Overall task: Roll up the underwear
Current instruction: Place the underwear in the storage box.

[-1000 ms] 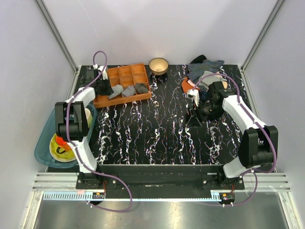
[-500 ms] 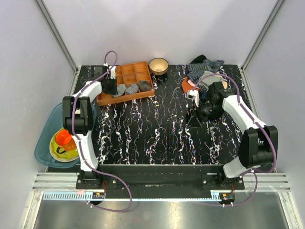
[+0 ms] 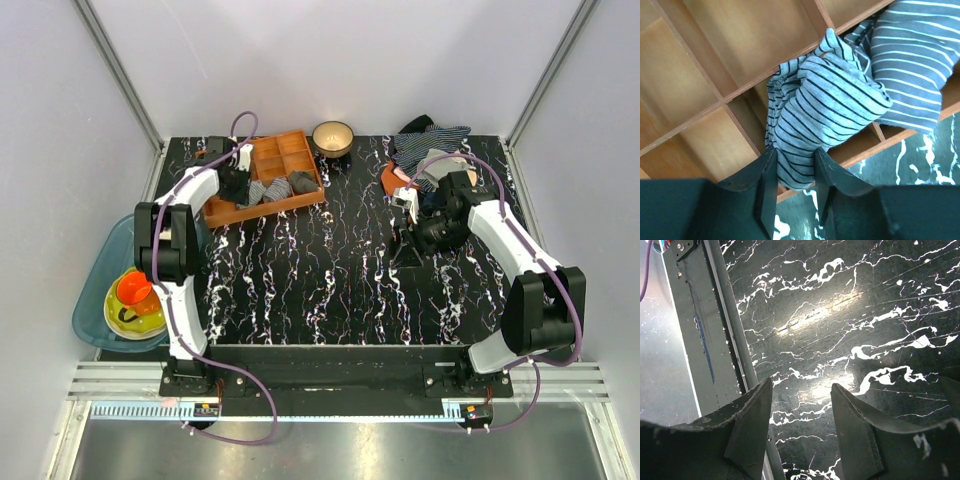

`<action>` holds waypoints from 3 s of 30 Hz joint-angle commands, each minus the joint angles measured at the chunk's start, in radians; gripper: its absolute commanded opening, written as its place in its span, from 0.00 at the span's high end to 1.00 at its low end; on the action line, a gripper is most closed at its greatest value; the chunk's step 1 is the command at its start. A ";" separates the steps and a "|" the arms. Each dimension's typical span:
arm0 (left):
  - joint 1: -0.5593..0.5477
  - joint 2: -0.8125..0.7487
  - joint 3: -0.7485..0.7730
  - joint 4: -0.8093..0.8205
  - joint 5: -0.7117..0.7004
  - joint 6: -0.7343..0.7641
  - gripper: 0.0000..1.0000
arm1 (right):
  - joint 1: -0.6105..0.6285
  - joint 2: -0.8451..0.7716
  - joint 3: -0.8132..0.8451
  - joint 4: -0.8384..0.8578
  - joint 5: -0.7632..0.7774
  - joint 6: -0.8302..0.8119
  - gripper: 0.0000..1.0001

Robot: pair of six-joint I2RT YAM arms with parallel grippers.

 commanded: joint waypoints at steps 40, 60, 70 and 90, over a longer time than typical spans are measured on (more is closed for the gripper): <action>0.009 0.133 0.173 -0.170 0.166 -0.028 0.76 | -0.004 0.008 0.021 -0.033 -0.029 -0.029 0.41; -0.060 0.323 0.429 -0.469 -0.036 0.110 0.69 | -0.007 -0.009 0.027 -0.043 -0.028 -0.031 0.41; -0.104 0.356 0.483 -0.507 -0.099 0.145 0.52 | -0.015 -0.027 0.028 -0.052 -0.031 -0.040 0.41; -0.012 0.001 0.462 -0.308 0.166 0.023 0.39 | -0.025 -0.020 0.024 -0.050 -0.034 -0.042 0.42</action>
